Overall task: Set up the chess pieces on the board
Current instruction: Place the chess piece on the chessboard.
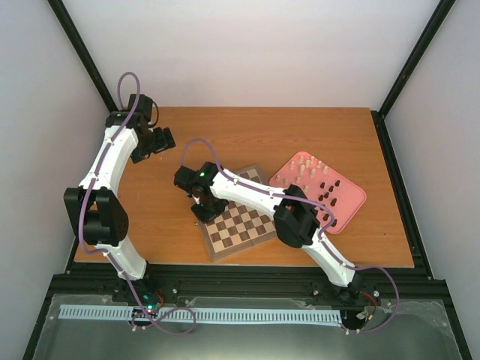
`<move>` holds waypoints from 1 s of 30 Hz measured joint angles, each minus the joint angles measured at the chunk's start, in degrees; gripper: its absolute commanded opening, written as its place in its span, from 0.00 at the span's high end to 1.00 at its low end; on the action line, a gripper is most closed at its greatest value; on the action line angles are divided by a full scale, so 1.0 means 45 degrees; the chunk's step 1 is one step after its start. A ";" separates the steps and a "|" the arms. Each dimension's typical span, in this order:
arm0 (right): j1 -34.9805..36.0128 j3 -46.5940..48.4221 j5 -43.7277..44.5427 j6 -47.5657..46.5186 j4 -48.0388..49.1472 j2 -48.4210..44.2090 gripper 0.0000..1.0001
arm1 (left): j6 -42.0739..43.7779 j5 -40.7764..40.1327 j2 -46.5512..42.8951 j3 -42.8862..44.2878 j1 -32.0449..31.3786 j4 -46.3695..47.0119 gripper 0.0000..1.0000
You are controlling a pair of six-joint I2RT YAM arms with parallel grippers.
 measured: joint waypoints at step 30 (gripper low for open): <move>0.0121 0.0811 -0.0039 -0.0311 -0.0165 0.0554 0.95 | 0.0000 0.0000 -0.0015 -0.0131 0.0000 0.0024 0.00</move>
